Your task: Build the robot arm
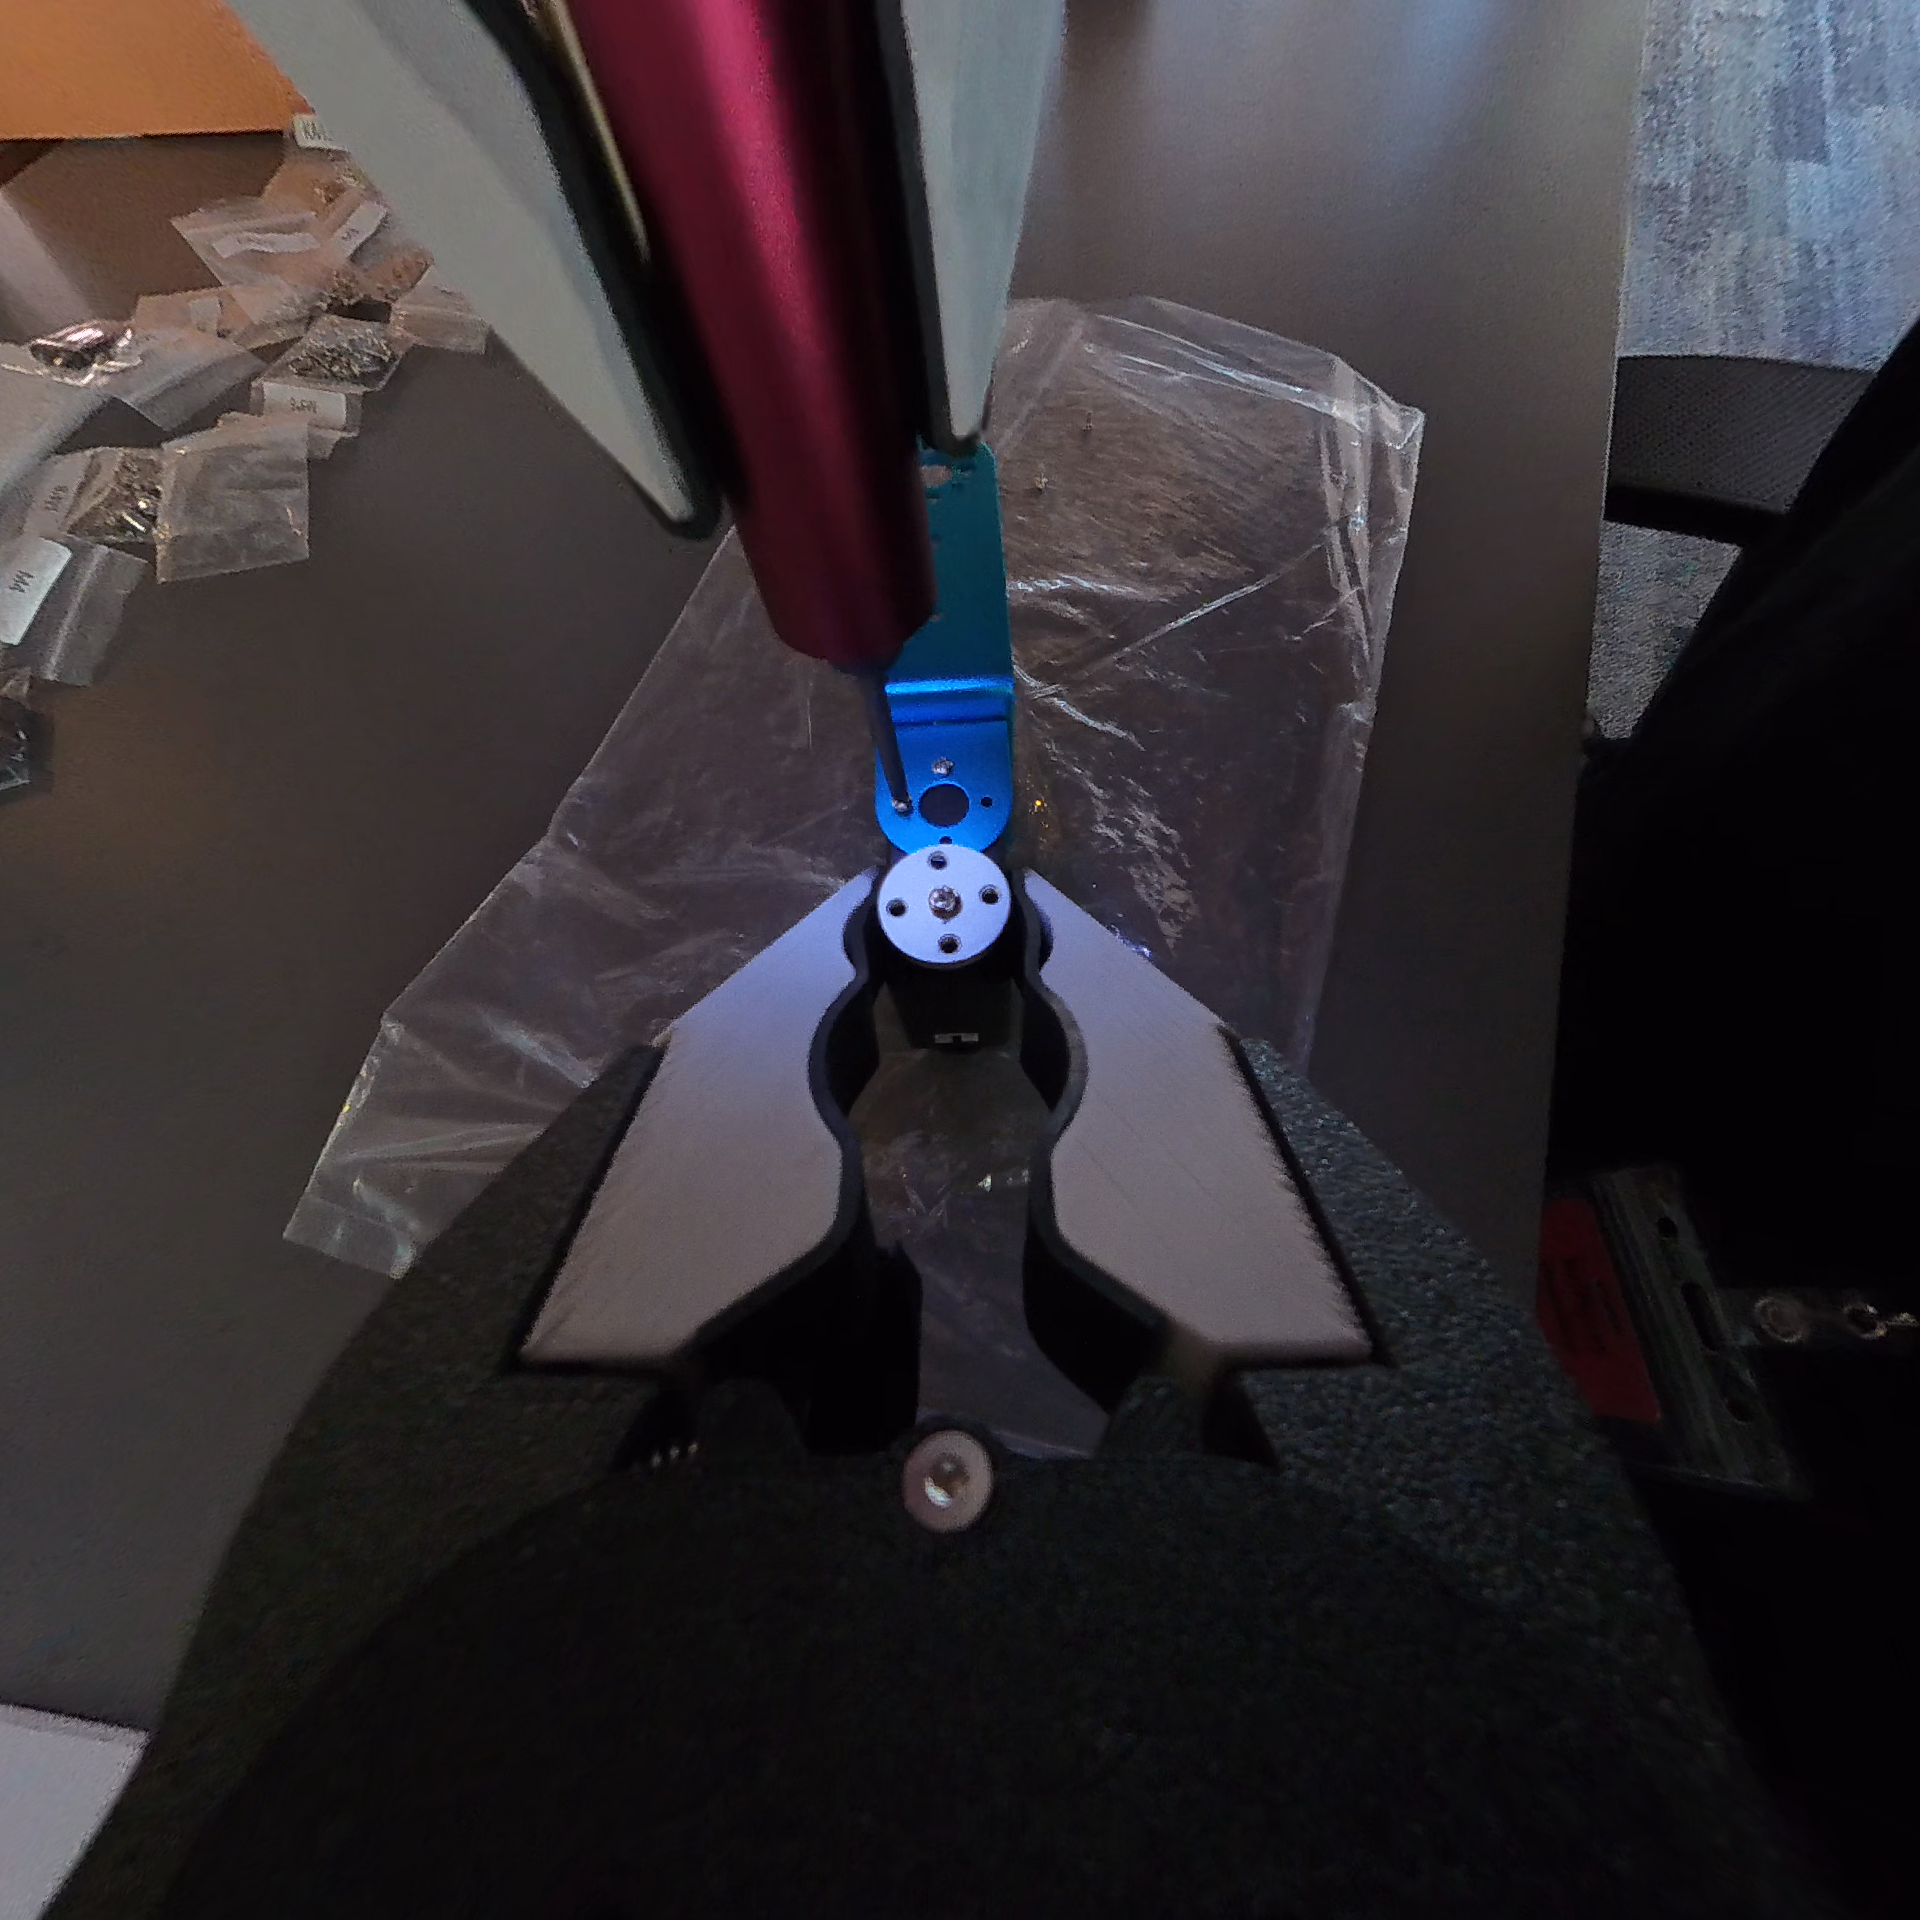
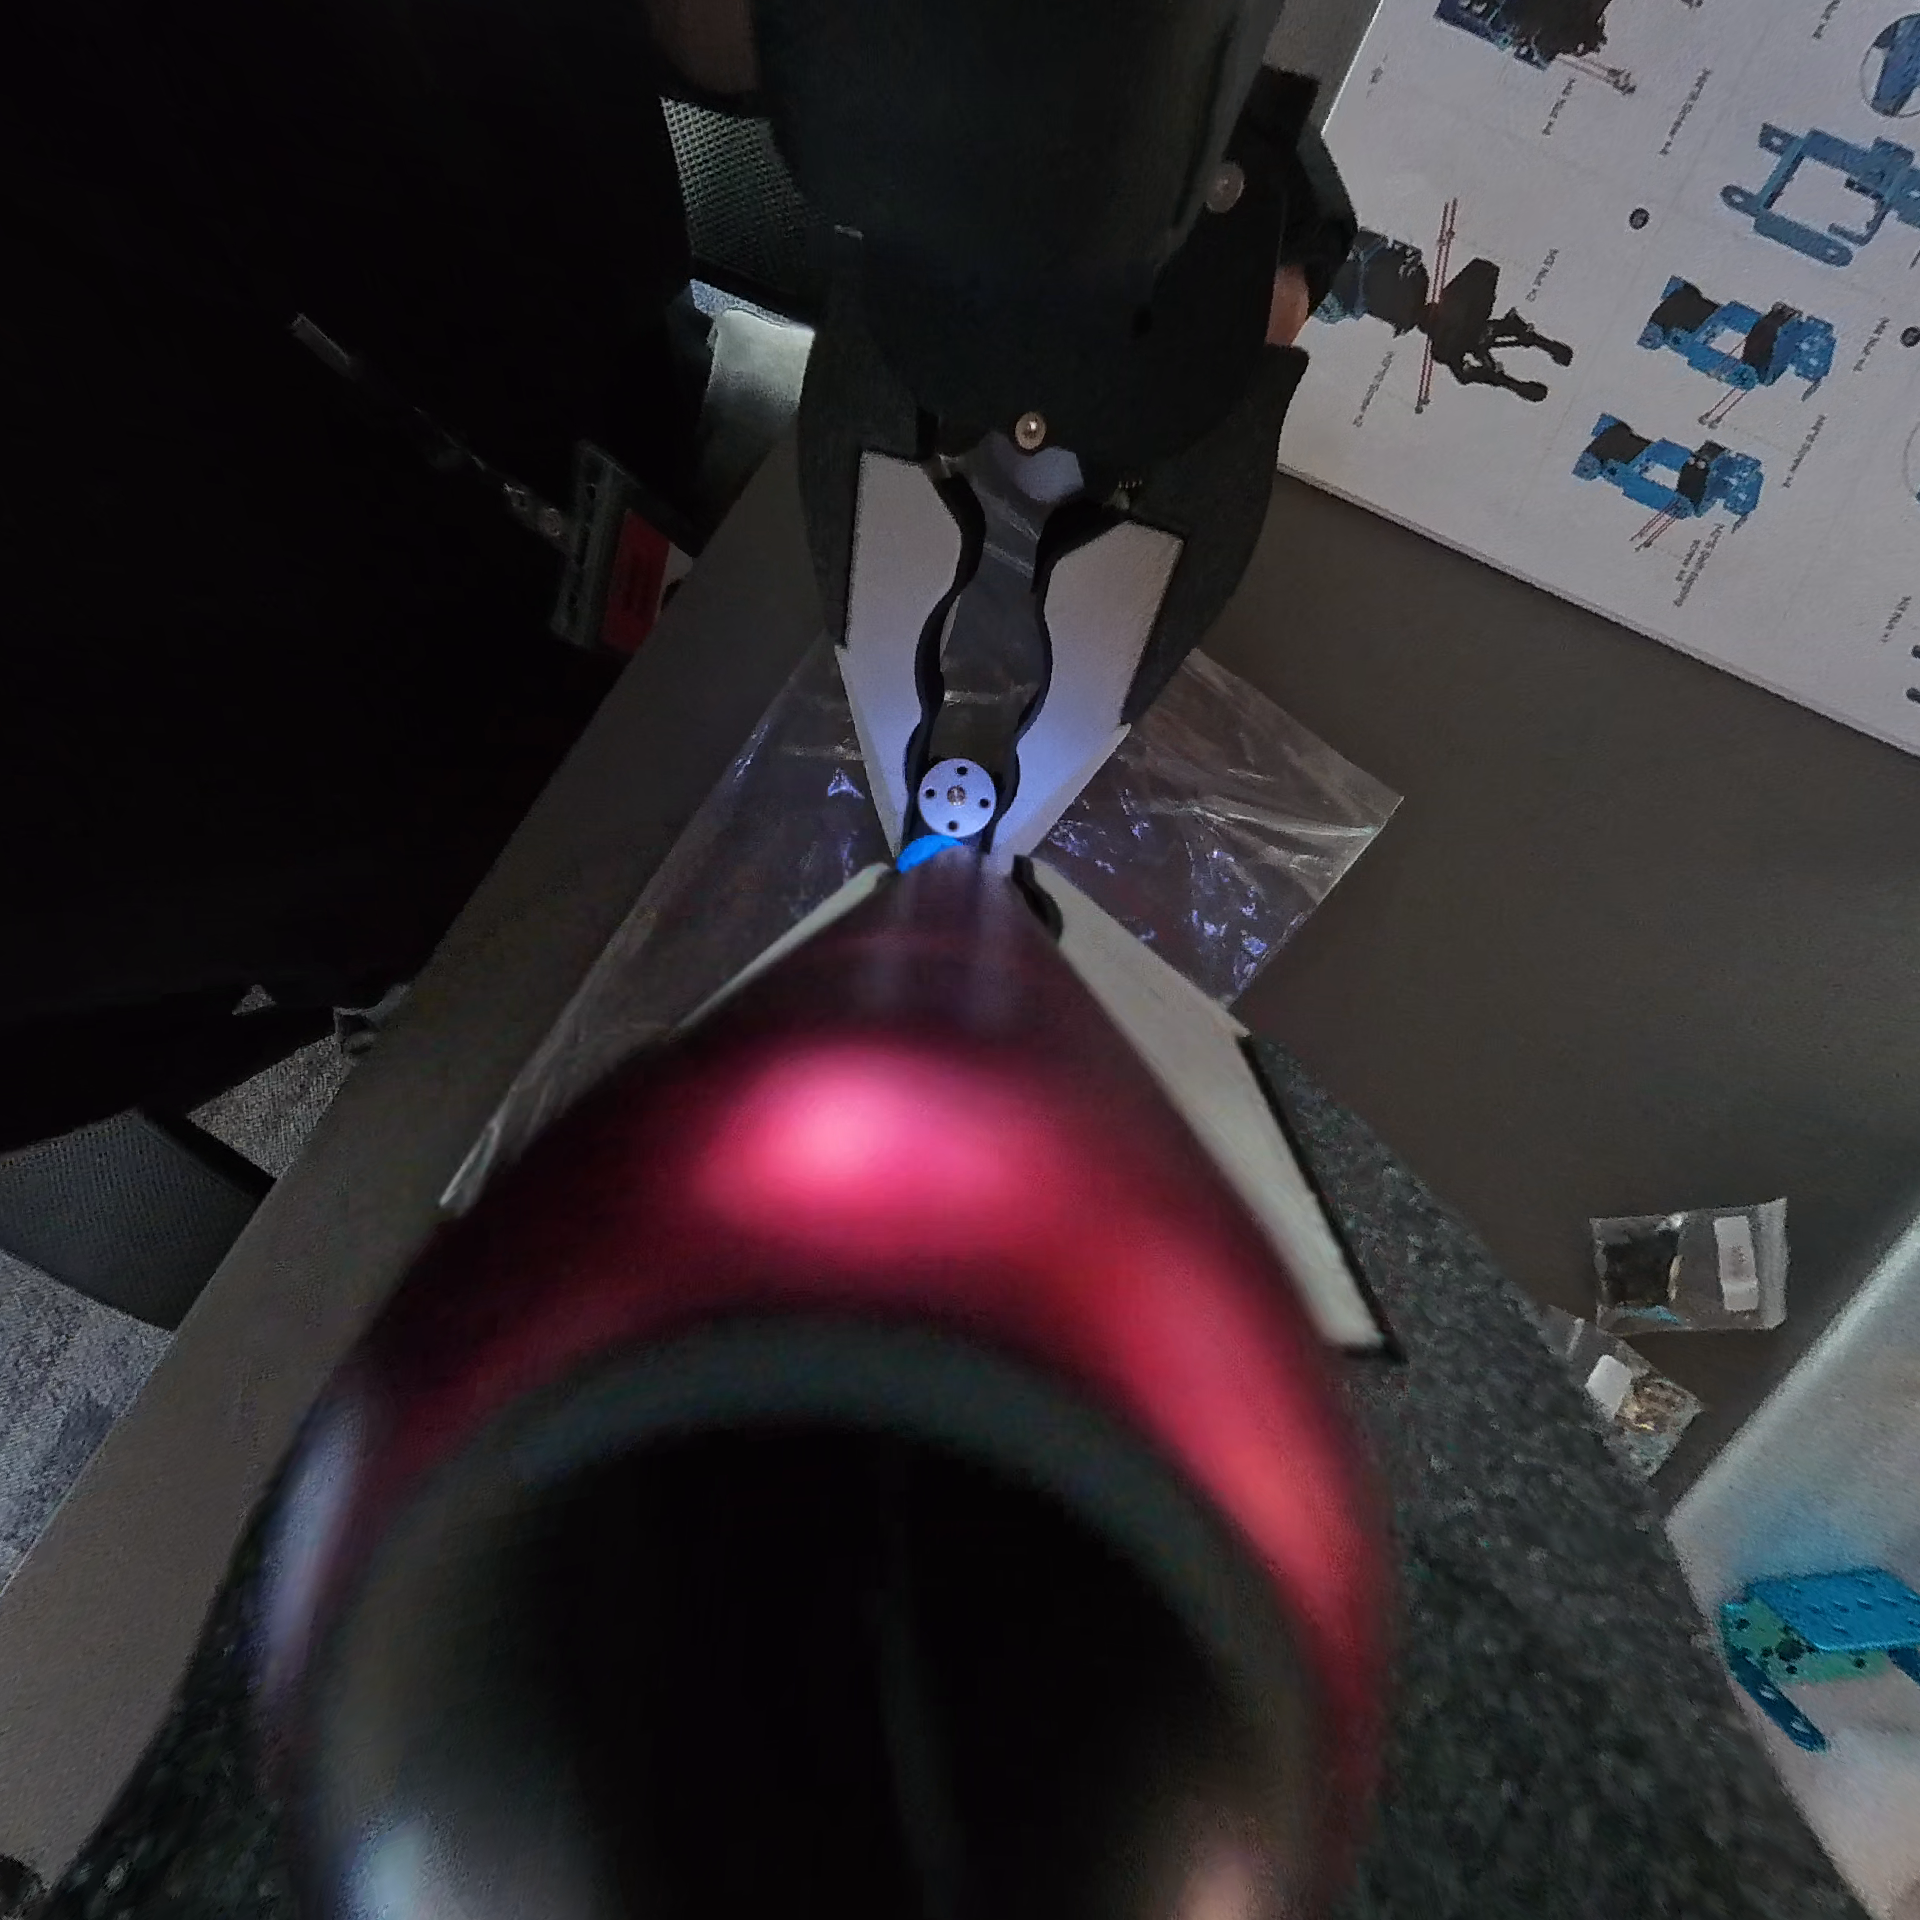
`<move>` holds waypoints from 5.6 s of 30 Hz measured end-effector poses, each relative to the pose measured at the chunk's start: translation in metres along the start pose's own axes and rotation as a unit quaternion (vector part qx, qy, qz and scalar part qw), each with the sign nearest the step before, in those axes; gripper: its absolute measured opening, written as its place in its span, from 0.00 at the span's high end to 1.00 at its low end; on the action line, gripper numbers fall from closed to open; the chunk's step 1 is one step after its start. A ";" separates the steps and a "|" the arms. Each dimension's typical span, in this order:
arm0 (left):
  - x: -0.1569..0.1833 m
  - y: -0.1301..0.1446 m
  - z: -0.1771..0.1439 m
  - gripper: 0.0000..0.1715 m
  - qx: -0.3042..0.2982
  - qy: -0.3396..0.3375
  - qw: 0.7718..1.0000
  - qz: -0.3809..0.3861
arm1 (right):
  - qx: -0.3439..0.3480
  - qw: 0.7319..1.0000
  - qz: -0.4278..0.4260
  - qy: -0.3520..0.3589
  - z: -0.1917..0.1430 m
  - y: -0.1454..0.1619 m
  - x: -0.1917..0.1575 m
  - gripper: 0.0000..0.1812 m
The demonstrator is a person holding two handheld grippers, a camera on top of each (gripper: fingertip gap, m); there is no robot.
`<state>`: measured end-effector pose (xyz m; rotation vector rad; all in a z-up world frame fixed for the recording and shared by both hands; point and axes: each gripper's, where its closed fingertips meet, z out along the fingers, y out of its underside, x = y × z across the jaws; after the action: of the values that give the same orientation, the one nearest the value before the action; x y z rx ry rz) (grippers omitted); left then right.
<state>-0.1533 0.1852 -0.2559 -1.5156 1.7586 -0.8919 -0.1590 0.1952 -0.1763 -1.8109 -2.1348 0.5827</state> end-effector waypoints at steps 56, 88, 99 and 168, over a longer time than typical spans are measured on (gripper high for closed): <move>-0.001 0.000 0.003 0.87 -0.002 -0.009 1.000 0.006 | -0.099 0.994 0.017 0.030 -0.002 0.006 -0.001 0.87; 0.019 -0.095 -0.111 0.72 0.400 0.040 0.862 -0.308 | 0.329 0.807 0.086 0.483 -0.054 -0.064 -0.032 0.88; 0.085 -0.110 -0.128 0.87 0.479 0.186 0.748 -0.420 | 0.408 0.716 0.050 0.565 -0.017 -0.107 -0.087 0.86; 0.191 -0.137 -0.135 0.86 0.449 0.197 0.789 -0.370 | 0.415 0.688 -0.021 0.596 -0.026 -0.138 -0.191 0.87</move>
<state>-0.2127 -0.0072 -0.0738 -1.3366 0.6116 -2.1752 -0.2338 -0.0078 -0.0789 -1.0231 -0.7596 0.1476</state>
